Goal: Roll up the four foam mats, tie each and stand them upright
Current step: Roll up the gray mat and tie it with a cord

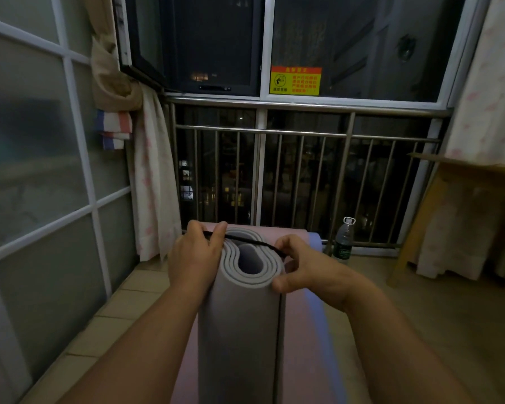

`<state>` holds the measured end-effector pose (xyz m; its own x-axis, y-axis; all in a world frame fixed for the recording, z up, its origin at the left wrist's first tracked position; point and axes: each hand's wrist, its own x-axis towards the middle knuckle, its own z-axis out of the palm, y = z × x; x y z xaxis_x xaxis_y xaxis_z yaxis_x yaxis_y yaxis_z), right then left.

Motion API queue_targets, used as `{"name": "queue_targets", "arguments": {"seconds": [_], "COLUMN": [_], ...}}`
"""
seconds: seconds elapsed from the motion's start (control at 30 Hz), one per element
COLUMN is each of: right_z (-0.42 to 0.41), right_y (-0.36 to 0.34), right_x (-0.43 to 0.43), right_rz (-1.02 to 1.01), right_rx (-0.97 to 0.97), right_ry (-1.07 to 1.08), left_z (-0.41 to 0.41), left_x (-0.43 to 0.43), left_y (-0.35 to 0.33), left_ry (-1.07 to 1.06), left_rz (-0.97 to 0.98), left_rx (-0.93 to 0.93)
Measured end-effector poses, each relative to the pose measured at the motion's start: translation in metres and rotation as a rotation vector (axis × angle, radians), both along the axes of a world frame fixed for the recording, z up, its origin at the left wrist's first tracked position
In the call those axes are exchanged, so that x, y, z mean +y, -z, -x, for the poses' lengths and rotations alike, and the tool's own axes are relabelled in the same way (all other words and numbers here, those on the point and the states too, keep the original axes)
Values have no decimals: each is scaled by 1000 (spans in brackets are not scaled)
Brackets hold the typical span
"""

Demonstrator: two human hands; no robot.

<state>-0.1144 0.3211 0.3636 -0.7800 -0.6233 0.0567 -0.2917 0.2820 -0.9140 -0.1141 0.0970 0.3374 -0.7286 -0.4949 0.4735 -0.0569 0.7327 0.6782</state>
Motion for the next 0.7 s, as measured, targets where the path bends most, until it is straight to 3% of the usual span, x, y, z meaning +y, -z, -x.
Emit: {"name": "queue_targets", "arguments": {"seconds": [0.33, 0.43, 0.53, 0.7], "right_z": [0, -2, 0, 5], "right_y": [1, 5, 10, 11], "right_x": [-8, -12, -11, -8], "right_rz": [82, 96, 131, 122], "right_rx": [166, 235, 255, 241], "right_ry": [228, 325, 429, 498], "left_z": [-11, -15, -24, -28], "left_x": [9, 2, -9, -25], "left_y": [-14, -18, -26, -34], "left_ry": [183, 392, 662, 994], "left_rz": [-52, -217, -430, -334], "left_rx": [-1, -43, -215, -381]}}
